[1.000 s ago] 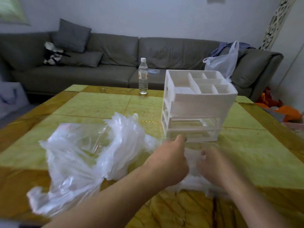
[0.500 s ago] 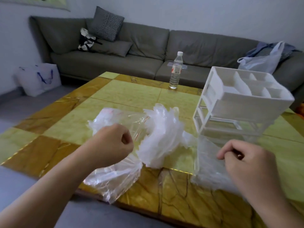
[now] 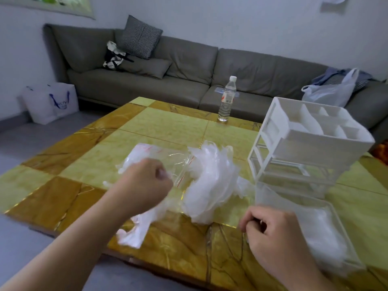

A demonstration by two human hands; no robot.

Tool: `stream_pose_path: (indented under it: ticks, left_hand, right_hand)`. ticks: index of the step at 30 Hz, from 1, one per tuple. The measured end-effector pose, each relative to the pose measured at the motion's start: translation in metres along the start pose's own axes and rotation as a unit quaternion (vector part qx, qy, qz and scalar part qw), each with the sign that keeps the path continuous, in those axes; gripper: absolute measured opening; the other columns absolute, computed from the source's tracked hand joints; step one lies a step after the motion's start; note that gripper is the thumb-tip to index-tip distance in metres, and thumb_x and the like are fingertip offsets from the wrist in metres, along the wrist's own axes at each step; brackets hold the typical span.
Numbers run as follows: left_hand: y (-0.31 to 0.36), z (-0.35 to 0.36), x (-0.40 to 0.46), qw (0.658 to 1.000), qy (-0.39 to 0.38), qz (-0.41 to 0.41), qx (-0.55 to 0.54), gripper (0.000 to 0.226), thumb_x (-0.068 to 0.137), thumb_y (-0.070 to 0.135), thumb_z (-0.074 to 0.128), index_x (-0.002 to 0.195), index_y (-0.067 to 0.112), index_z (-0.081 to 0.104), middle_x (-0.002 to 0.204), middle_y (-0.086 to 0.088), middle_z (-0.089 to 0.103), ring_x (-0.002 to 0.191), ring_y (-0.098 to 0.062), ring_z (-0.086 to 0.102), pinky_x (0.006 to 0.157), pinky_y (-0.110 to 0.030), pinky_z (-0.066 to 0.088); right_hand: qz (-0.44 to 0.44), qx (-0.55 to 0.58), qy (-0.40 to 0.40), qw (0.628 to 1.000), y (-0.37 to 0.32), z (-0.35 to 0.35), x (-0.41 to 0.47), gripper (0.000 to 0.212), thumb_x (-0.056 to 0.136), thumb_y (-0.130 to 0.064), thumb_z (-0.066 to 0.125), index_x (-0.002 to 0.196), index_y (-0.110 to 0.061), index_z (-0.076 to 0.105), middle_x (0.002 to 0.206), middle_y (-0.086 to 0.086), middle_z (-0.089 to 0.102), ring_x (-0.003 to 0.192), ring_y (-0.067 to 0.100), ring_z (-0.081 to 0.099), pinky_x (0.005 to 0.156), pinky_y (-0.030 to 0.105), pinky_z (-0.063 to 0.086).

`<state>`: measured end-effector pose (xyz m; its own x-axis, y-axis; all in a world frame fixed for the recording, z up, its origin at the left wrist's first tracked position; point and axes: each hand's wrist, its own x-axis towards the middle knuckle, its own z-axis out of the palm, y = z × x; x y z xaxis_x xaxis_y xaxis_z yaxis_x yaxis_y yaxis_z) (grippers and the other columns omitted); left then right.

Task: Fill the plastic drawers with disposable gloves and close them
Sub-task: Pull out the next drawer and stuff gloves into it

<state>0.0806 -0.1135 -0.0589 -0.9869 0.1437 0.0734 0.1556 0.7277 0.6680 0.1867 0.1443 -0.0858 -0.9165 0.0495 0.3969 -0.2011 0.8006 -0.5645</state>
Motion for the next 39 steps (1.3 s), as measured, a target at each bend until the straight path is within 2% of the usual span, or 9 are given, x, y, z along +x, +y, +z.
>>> stream_pose_path:
  ticks: [5,9,11,14,20,24,30,34,39]
  left_hand:
    - [0.032,-0.023,-0.017,0.905,0.039,0.03,-0.423,0.017,0.095,0.004,0.055,0.081,-0.004,0.058,0.069,-0.017,0.052,0.06,-0.026,0.046,0.059,-0.038,0.038]
    - [0.04,-0.023,-0.022,0.795,-0.056,0.027,-0.604,0.016,0.075,0.015,0.065,0.081,0.003,0.055,0.073,-0.015,0.045,0.061,-0.026,0.046,0.06,-0.035,0.037]
    - [0.049,-0.014,-0.029,0.747,-0.106,-0.015,-0.656,0.01,0.071,0.015,0.062,0.073,0.006,0.059,0.068,-0.013,0.049,0.057,-0.025,0.05,0.058,-0.033,0.042]
    - [0.069,0.005,-0.044,0.704,-0.16,-0.058,-0.689,0.009,0.067,0.008,0.057,0.064,0.003,0.064,0.059,-0.014,0.056,0.046,-0.023,0.057,0.047,-0.026,0.051]
    - [0.081,0.026,-0.048,0.755,-0.193,-0.028,-0.626,0.027,0.07,-0.005,0.045,0.062,0.0,0.07,0.058,-0.021,0.059,0.041,-0.025,0.059,0.041,-0.023,0.049]
    - [0.075,0.028,-0.04,0.751,-0.227,-0.032,-0.619,0.027,0.061,0.005,0.055,0.076,-0.005,0.075,0.068,-0.024,0.062,0.057,-0.032,0.064,0.059,-0.032,0.054]
    - [0.084,0.036,-0.046,0.8,-0.207,-0.038,-0.562,0.023,0.059,0.006,0.054,0.063,0.002,0.077,0.064,-0.023,0.064,0.052,-0.027,0.065,0.049,-0.026,0.053]
    - [0.071,0.037,-0.03,0.817,-0.15,-0.085,-0.55,0.027,0.078,-0.004,0.046,0.067,-0.001,0.07,0.067,-0.019,0.059,0.046,-0.023,0.061,0.045,-0.022,0.049]
    - [0.062,0.037,-0.028,0.795,-0.16,-0.154,-0.564,0.029,0.089,0.025,0.06,0.089,-0.003,0.069,0.075,-0.017,0.064,0.057,-0.028,0.064,0.049,-0.031,0.056]
  right_hand:
    - [0.08,0.103,-0.009,0.991,0.0,-0.002,-0.001,0.042,0.076,0.015,0.059,0.06,-0.021,0.072,0.054,0.003,0.064,0.045,0.019,0.054,0.044,0.029,0.039]
    - [0.144,0.238,-0.042,0.96,-0.004,-0.006,0.002,0.036,0.086,0.01,0.057,0.068,-0.016,0.074,0.064,0.014,0.069,0.053,0.027,0.057,0.05,0.035,0.042]
    - [0.169,0.393,-0.063,0.902,-0.009,-0.006,0.004,0.012,0.089,-0.008,0.064,0.085,-0.006,0.075,0.084,0.026,0.073,0.07,0.035,0.065,0.055,0.042,0.048]
    - [0.227,0.598,-0.131,0.757,-0.008,-0.003,0.006,0.077,0.073,-0.048,0.09,0.126,0.002,0.066,0.121,0.029,0.071,0.102,0.037,0.07,0.075,0.041,0.059]
    - [0.179,0.636,-0.096,0.745,-0.003,-0.01,0.01,0.066,0.065,-0.034,0.1,0.119,-0.009,0.072,0.111,0.025,0.068,0.098,0.036,0.07,0.082,0.042,0.059]
    - [0.152,0.51,-0.085,0.842,0.005,-0.016,0.009,0.091,0.07,-0.022,0.098,0.145,-0.051,0.056,0.136,0.015,0.066,0.124,0.033,0.067,0.105,0.05,0.055]
    - [0.158,0.466,-0.072,0.868,0.004,-0.026,0.006,0.042,0.08,-0.018,0.084,0.11,0.009,0.072,0.108,0.011,0.08,0.104,0.018,0.076,0.098,0.032,0.058]
    - [0.165,0.5,-0.041,0.849,0.009,-0.036,0.009,0.009,0.082,-0.017,0.078,0.084,-0.011,0.072,0.08,0.018,0.072,0.075,0.021,0.068,0.077,0.025,0.052]
    - [0.184,0.47,-0.018,0.863,0.018,-0.044,0.009,0.024,0.088,-0.005,0.082,0.075,-0.017,0.066,0.07,0.011,0.066,0.064,0.018,0.064,0.068,0.027,0.054]
